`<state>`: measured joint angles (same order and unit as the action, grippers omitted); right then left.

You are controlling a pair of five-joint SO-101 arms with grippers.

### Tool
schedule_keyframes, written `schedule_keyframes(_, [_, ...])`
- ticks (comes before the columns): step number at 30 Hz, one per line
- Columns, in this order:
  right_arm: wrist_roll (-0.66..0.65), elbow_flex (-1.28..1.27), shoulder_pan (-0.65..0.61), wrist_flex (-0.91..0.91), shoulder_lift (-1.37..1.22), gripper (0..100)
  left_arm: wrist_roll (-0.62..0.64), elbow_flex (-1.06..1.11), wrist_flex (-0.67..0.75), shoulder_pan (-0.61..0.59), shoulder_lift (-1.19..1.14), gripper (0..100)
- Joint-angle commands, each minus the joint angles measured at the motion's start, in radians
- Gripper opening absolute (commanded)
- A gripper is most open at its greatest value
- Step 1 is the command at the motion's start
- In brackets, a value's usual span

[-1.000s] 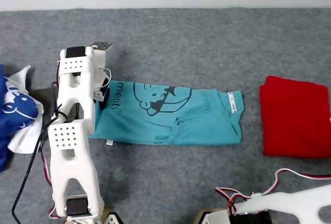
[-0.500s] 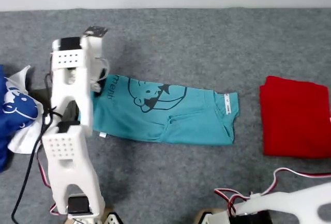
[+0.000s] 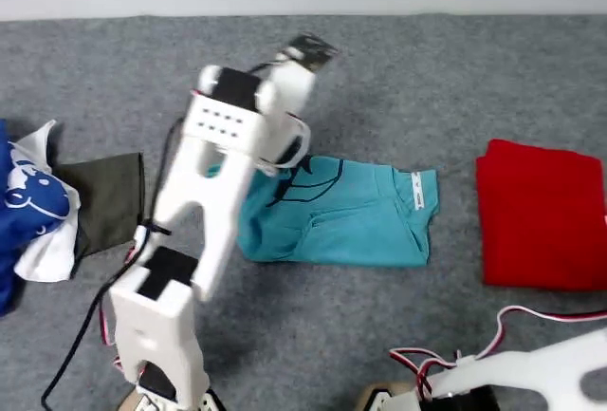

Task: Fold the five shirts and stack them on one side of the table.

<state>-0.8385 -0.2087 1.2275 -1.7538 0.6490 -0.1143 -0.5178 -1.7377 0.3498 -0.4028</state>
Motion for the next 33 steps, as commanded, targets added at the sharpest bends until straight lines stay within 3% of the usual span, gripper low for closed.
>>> schedule_keyframes(1, [0.0,0.035,-0.008,-0.038,0.033,1.1,0.035,-0.051,-0.014,0.092,0.063,0])
schedule_keyframes(14, [0.0,0.034,-0.008,-0.038,0.033,1.1,0.094,-0.179,0.066,0.324,-0.005,0])
schedule_keyframes(25, [-0.003,-0.008,-0.001,-0.038,0.033,0.9,0.192,-0.568,0.057,0.345,-0.358,1])
schedule_keyframes(33, [-0.002,-0.035,-0.007,-0.038,0.033,0.9,0.235,-0.763,-0.017,0.413,-0.503,23])
